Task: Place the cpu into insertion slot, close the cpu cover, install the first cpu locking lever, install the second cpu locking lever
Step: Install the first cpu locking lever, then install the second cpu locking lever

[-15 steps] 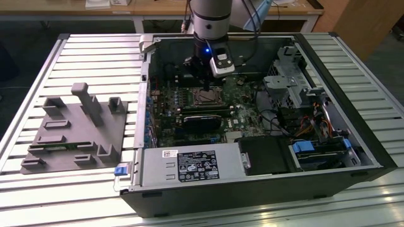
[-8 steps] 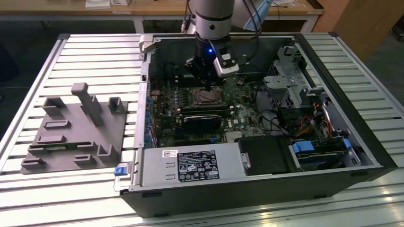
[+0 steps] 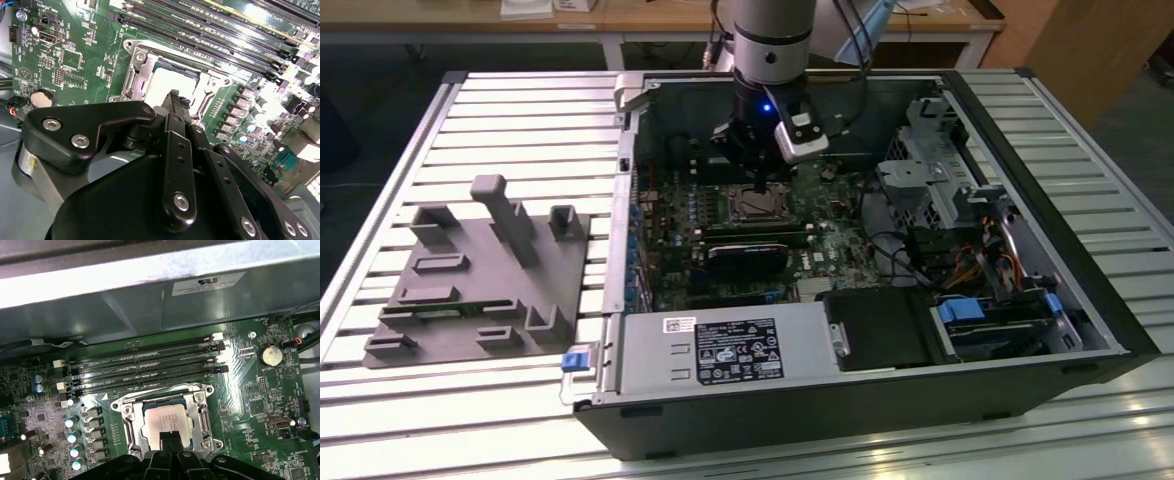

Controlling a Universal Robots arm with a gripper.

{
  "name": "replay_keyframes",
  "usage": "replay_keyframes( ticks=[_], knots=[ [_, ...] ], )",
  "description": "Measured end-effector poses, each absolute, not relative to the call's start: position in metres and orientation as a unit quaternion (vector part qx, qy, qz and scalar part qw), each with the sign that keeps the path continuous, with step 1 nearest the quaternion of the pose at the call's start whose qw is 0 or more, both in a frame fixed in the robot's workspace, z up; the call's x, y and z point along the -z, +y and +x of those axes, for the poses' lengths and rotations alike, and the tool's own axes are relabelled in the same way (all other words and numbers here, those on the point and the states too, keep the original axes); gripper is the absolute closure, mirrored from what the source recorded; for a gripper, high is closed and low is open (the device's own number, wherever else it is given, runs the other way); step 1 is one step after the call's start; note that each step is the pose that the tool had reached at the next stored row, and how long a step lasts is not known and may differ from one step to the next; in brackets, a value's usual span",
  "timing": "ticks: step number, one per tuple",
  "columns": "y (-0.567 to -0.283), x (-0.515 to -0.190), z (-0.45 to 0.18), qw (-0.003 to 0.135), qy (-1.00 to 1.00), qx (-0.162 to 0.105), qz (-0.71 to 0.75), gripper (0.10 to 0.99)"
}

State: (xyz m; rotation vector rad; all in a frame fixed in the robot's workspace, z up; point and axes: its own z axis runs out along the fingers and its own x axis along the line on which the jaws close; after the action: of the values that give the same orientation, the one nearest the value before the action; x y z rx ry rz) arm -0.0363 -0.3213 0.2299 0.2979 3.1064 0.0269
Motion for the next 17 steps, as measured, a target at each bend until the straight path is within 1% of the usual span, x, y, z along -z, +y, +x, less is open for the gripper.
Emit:
replay_keyframes(
  ticks=[7,17],
  knots=[
    [-0.3213,-0.2386,-0.0363,0.010,0.995,-0.009,0.095,0.980],
    [-0.3213,-0.2391,-0.0363,0.010,0.995,-0.009,0.095,0.980]
  ],
)
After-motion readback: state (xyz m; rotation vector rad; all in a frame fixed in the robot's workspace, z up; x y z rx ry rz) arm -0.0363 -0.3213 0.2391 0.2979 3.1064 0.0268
